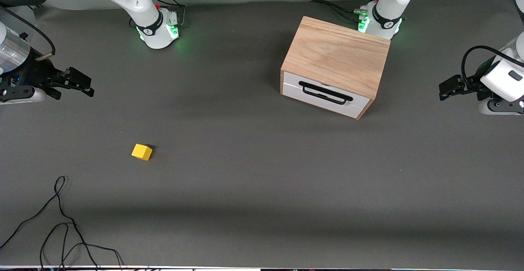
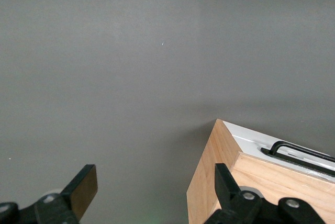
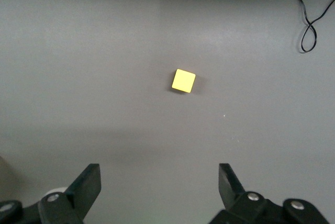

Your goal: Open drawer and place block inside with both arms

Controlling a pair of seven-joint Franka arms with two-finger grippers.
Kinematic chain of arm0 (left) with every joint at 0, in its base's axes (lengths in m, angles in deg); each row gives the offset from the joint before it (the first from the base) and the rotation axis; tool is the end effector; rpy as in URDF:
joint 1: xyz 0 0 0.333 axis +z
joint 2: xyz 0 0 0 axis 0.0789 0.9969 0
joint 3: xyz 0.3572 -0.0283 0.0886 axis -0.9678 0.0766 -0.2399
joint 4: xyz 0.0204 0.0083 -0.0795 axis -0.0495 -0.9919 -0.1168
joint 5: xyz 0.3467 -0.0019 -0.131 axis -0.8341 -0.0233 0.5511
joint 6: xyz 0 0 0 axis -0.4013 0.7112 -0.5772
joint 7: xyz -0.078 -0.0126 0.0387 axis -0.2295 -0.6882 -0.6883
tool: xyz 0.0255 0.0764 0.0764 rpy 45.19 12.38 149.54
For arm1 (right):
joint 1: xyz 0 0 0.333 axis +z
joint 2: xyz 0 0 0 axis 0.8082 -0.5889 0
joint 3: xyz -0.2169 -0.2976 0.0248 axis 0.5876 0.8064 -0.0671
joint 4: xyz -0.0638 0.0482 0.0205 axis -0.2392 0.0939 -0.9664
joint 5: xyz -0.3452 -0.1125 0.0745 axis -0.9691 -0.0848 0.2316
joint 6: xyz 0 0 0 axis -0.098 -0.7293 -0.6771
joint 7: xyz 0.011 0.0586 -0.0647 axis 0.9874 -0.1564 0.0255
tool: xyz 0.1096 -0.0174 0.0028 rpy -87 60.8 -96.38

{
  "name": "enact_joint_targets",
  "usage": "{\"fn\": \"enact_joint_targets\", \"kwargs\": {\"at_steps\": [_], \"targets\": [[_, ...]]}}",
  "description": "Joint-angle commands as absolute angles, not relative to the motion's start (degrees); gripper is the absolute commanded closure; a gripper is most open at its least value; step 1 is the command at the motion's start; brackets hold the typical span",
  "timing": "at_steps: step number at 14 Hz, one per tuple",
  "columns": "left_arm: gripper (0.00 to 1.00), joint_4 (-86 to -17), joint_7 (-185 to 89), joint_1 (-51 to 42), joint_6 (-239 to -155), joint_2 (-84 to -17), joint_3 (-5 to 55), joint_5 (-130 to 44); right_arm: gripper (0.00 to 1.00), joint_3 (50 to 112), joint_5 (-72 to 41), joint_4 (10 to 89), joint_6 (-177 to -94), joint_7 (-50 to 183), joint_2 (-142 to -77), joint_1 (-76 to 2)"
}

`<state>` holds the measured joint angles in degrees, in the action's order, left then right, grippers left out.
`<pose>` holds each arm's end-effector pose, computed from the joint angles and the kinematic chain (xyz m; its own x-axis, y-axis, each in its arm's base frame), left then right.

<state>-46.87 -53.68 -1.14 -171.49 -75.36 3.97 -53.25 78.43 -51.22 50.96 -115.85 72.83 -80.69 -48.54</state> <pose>0.5344 -0.0230 0.6329 0.9971 -0.0342 -0.0681 -0.0361 -0.9990 -0.0264 0.5030 0.0233 0.6511 0.9996 0.0248 0.0136 0.0251 -0.9993 -0.0265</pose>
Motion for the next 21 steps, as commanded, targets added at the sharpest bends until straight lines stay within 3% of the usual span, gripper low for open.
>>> {"fn": "enact_joint_targets", "kwargs": {"at_steps": [1, 7, 10, 17, 21], "targets": [[0.0, -45.74, -54.82, -1.8, -170.19, -74.89, 3.4, -53.32, 0.0, 78.24, -52.19, 49.85, -115.61, 74.26, -81.49, -48.12], [0.0, -45.74, -53.15, -2.5, -170.1, -74.8, 3.83, -53.32, 0.0, 78.24, -52.02, 48.88, -116.05, 73.73, -82.19, -48.38], [0.0, -45.74, -38.1, -5.48, -169.14, -74.63, 5.67, -53.67, 0.0, 78.42, -52.11, 49.5, -116.14, 73.73, -82.9, -48.38], [0.0, -43.99, 9.96, -8.22, -169.04, -70.59, 16.47, -54.11, 0.0, 79.73, -51.58, 50.2, -122.36, 77.05, -92.11, -48.91], [0.0, -39.68, 31.88, -8.31, -169.22, -65.85, 22.72, -54.02, 0.0, 79.82, -51.4, 56.59, -130.96, 83.13, -93.8, -48.91]]}}
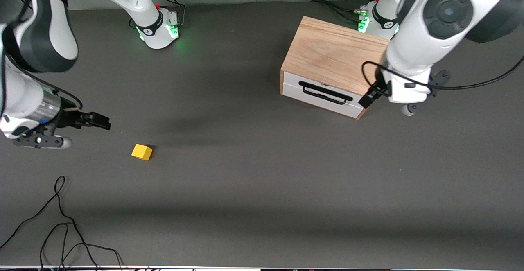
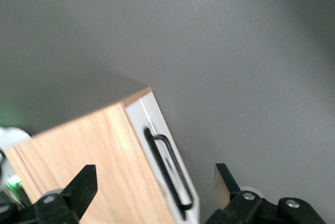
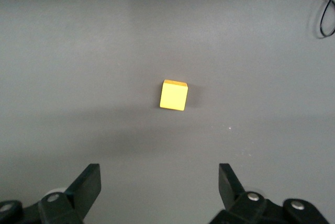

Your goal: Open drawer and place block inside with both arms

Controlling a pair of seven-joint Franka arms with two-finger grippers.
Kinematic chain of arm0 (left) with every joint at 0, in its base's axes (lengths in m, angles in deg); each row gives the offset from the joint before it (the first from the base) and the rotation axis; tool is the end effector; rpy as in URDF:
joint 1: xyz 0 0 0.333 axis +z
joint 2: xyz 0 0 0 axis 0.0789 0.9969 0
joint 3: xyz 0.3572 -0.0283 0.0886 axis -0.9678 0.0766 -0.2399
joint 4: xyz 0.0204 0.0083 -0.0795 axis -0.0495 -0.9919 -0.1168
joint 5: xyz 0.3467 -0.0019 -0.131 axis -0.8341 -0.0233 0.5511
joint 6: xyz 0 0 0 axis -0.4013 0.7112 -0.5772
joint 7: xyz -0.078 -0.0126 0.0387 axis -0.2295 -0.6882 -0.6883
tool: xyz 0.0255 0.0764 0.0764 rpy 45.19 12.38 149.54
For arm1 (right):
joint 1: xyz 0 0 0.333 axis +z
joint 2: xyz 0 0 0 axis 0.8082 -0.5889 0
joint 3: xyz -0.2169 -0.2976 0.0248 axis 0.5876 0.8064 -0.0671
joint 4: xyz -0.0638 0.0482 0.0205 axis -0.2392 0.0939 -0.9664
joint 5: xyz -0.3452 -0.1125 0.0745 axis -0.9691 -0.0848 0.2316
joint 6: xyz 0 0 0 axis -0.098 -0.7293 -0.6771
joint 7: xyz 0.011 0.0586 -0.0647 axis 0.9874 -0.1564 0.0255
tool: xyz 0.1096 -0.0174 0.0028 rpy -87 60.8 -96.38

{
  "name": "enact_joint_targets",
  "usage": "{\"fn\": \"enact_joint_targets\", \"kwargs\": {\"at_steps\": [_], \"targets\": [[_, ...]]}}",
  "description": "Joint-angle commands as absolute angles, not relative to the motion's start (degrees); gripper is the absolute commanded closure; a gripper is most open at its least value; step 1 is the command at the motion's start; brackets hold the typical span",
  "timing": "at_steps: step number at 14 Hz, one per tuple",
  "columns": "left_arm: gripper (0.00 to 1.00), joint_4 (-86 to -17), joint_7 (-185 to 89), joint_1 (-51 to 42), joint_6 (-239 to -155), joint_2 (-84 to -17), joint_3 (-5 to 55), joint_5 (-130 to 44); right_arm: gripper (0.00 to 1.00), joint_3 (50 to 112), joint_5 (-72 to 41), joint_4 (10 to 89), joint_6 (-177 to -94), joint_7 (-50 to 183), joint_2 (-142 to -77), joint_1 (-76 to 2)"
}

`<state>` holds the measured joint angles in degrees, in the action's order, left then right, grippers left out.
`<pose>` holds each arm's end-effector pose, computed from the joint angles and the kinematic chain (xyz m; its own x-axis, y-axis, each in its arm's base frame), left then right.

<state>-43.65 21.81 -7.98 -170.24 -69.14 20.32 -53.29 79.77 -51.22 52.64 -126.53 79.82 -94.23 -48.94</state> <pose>0.5145 -0.2376 0.5980 0.6373 0.7698 -0.0356 0.7603 -0.6356 -0.1342 0.5819 0.0125 0.5249 0.9892 -0.1313 -0.0654 -0.1316 -0.9913 -0.0010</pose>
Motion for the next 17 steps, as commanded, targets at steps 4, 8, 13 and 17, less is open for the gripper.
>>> {"fn": "enact_joint_targets", "kwargs": {"at_steps": [4, 8, 13, 17], "targets": [[0.0, -38.45, 43.15, -11.28, -171.23, -62.24, 25.55, -54.19, 0.0, 81.05, -47.38, 65.83, -142.57, 83.05, -94.85, -49.35], [0.0, -40.64, 46.6, -13.32, -174.83, -58.9, 25.46, -54.37, 0.0, 81.23, -47.36, 68.48, -147.95, 81.73, -98.63, -49.17], [0.0, -46.96, 49.33, -12.97, -178.27, -58.01, 25.46, -54.2, 0.0, 81.23, -47.36, 68.66, -157.34, 80.94, -105.82, -49.0], [0.0, -53.63, 49.5, -13.05, -182.04, -58.54, 25.54, -53.58, 0.0, 81.23, -47.36, 68.66, -166.22, 81.03, -112.24, -48.47]]}}
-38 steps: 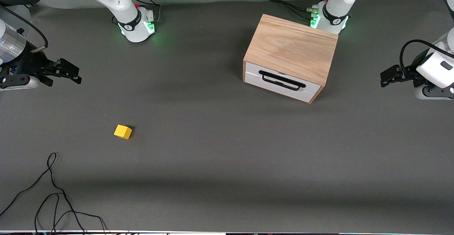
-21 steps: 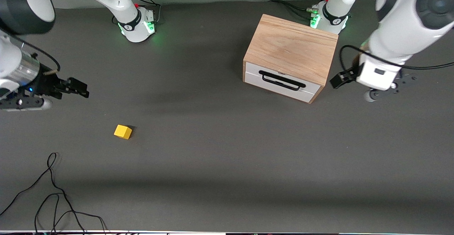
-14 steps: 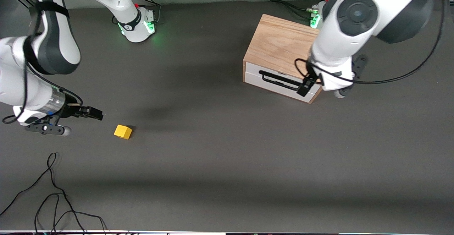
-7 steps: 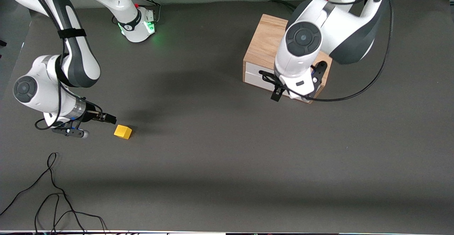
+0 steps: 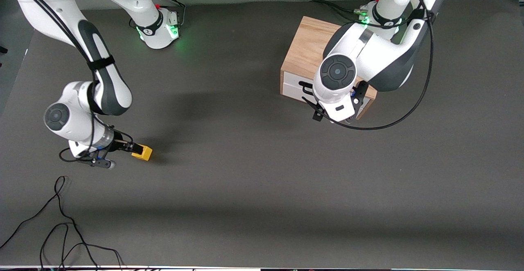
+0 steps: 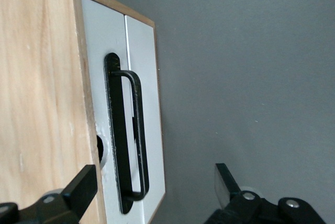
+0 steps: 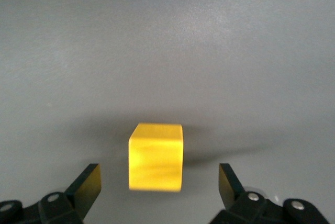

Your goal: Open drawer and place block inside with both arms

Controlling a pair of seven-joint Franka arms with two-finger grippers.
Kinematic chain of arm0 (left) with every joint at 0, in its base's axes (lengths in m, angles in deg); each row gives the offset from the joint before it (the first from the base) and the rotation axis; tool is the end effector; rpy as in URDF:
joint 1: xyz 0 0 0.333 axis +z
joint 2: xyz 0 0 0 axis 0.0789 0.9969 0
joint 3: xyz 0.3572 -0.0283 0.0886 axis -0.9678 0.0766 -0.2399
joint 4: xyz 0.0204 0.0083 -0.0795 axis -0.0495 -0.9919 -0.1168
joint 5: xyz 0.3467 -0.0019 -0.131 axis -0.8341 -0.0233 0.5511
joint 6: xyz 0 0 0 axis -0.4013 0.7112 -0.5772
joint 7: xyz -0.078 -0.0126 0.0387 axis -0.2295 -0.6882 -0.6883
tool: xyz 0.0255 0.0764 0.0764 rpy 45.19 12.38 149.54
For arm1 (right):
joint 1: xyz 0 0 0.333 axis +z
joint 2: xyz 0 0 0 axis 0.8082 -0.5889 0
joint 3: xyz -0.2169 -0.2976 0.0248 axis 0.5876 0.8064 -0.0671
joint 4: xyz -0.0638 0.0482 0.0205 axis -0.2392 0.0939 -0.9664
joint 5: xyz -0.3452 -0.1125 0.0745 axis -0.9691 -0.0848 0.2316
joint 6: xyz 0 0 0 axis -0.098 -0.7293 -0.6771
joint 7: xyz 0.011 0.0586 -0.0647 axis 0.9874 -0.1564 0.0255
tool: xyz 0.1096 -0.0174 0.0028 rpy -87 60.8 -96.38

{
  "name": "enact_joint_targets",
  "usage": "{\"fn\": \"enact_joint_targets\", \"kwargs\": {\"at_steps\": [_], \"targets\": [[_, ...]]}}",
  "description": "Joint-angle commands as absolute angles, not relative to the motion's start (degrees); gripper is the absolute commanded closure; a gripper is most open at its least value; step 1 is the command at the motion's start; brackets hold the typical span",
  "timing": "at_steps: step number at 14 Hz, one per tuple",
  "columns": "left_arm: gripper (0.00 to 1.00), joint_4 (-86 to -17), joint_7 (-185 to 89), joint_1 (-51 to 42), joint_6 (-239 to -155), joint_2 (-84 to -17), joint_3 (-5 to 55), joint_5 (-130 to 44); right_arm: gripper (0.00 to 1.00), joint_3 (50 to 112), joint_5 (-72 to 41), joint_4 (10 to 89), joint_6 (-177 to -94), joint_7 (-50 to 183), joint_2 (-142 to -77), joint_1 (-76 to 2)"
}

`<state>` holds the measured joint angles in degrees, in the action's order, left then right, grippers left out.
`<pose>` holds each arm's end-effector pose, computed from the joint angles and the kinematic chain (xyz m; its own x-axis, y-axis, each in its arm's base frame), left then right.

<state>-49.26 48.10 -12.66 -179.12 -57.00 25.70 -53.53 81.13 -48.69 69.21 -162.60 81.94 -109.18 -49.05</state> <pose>0.5077 -0.3374 0.4473 0.4012 0.9158 -0.0167 0.8759 -0.3889 -0.2856 0.5998 -0.0036 0.3005 0.9731 -0.2300 0.0160 -0.2299 -0.9732 -0.0064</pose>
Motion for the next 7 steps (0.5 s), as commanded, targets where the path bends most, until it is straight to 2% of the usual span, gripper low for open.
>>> {"fn": "enact_joint_targets", "kwargs": {"at_steps": [1, 7], "targets": [[0.0, -54.61, 49.68, -13.14, -183.27, -58.54, 25.55, -53.58, 0.0, 81.23, -47.36, 68.66, -167.89, 81.03, -113.3, -48.47], [0.0, -56.9, 50.21, -13.32, -186.71, -57.49, 25.55, -53.58, 0.0, 81.05, -47.36, 68.66, -169.22, 81.9, -116.03, -46.63]]}}
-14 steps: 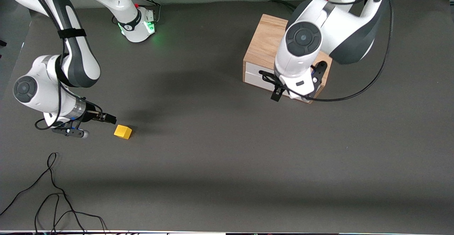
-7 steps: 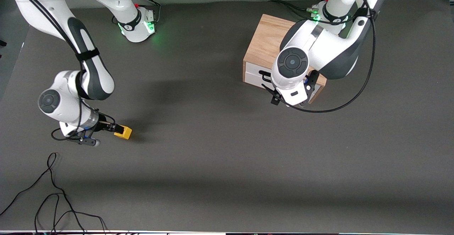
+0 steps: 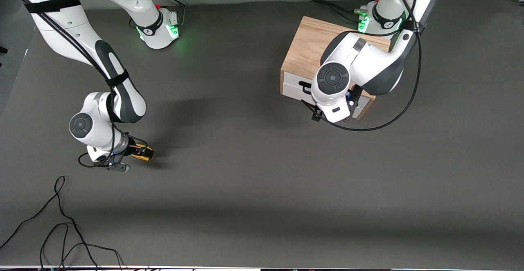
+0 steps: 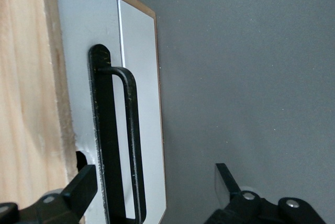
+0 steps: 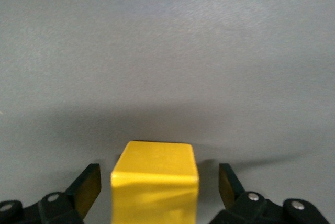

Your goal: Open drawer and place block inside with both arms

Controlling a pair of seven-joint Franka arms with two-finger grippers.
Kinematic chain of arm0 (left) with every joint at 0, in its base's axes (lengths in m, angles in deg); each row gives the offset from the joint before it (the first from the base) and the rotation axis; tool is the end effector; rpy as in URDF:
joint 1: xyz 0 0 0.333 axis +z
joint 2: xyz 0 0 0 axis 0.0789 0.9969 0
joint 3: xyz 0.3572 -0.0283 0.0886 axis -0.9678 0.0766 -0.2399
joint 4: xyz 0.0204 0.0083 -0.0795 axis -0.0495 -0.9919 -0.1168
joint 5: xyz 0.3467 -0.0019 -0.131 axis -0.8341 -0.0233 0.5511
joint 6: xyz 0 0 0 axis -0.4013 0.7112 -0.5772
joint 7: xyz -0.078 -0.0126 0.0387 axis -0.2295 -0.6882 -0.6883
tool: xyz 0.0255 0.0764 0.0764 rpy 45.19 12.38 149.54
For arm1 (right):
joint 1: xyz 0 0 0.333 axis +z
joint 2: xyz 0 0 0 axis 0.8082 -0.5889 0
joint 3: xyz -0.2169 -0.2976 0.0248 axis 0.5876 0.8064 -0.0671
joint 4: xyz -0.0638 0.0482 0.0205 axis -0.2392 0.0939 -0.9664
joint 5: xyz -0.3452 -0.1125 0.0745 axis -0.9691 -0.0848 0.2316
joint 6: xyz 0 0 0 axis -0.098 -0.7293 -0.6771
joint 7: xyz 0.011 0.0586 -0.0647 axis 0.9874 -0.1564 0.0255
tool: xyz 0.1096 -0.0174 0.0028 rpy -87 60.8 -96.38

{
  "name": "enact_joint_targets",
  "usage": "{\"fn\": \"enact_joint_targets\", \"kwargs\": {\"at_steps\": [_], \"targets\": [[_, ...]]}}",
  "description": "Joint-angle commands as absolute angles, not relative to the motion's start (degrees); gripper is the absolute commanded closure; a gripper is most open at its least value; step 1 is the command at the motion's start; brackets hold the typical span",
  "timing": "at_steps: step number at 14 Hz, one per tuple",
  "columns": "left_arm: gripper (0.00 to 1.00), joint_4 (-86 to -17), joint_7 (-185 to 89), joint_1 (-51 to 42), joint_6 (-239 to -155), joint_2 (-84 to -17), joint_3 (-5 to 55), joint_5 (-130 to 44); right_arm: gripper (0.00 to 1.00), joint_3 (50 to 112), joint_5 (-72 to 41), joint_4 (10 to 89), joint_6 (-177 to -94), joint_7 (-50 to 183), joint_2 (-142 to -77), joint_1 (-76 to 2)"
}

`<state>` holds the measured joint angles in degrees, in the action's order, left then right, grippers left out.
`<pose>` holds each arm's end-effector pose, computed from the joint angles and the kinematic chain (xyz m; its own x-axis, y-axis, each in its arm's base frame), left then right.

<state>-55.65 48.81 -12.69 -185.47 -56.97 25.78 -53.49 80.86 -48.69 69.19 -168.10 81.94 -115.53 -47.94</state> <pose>0.4954 -0.3357 0.4075 0.3944 0.9188 -0.0157 0.8784 -0.3820 -0.2871 0.6036 0.0097 0.2426 0.9784 -0.2065 0.0049 -0.2066 -0.9784 0.0090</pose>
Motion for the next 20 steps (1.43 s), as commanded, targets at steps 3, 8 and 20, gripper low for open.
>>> {"fn": "enact_joint_targets", "kwargs": {"at_steps": [3, 8, 20], "targets": [[0.0, -57.25, 50.21, -14.1, -187.15, -55.12, 25.46, -53.58, 0.0, 81.14, -47.36, 69.1, -169.22, 81.73, -116.03, -46.36], [0.0, -57.25, 49.95, -14.11, -188.56, -52.66, 25.46, -54.19, 0.0, 81.23, -47.45, 69.45, -169.22, 80.76, -115.6, -46.36], [0.0, -52.95, 49.07, -13.58, -188.47, -49.14, 25.2, -56.74, 0.04, 81.84, -47.89, 69.45, -169.84, 79.01, -115.77, -47.06]]}}
